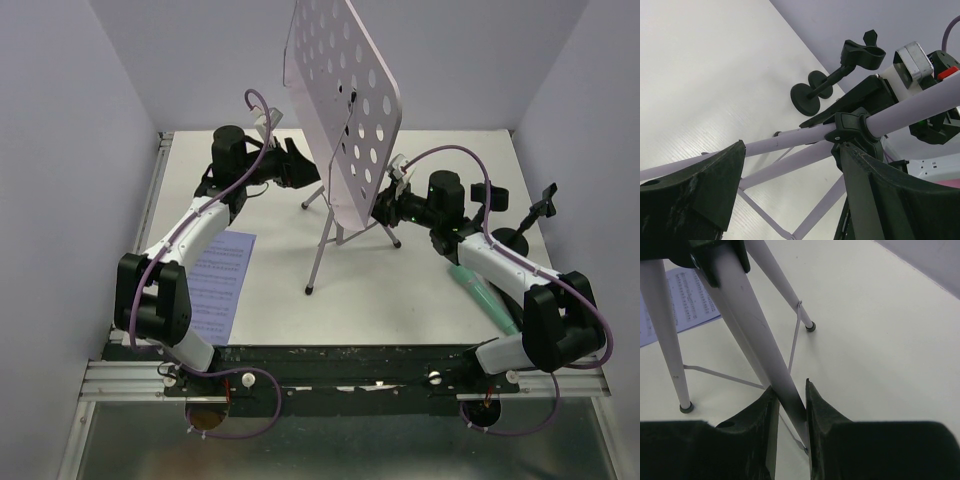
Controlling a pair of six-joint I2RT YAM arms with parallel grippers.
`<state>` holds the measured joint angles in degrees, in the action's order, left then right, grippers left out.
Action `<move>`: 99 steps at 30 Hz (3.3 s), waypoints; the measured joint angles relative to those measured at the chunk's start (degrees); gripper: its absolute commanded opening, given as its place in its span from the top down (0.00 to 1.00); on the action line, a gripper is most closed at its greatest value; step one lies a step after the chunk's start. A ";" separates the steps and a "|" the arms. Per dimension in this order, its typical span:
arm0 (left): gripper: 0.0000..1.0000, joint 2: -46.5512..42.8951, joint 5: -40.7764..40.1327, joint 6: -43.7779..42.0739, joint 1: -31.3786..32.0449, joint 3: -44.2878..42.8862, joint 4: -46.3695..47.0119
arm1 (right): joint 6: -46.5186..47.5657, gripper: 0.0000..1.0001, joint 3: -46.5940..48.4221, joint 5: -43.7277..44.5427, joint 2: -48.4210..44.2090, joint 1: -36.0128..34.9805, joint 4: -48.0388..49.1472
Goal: Pack up the instrument practice props
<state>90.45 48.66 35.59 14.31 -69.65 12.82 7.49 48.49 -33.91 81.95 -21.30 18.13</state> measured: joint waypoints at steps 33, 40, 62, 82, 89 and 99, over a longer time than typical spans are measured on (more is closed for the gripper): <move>0.15 -4.09 1.92 -10.88 1.88 5.53 -6.40 | 0.02 0.98 1.33 -0.87 1.29 0.00 -0.42; 0.15 -4.09 1.90 -10.08 2.27 2.84 -5.42 | 0.02 0.98 1.33 -0.87 1.29 0.00 -0.42; 0.15 -1.07 -3.67 -12.28 1.75 -3.23 -6.75 | 0.02 0.97 1.33 -0.87 1.29 0.00 -0.39; 0.14 -0.17 -4.46 -14.21 0.55 -1.73 -9.64 | 0.02 0.97 1.33 -0.85 1.29 0.00 -0.39; 0.14 -2.12 -1.97 -15.72 0.55 -0.59 -10.54 | 0.02 0.97 1.33 -0.85 1.29 0.00 -0.39; 0.14 -3.48 2.75 -15.41 0.39 -0.31 -9.38 | 0.02 0.96 1.33 -0.85 1.25 0.00 -0.39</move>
<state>86.98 51.42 20.18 14.70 -69.95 3.44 7.51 49.82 -34.76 83.20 -21.30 17.74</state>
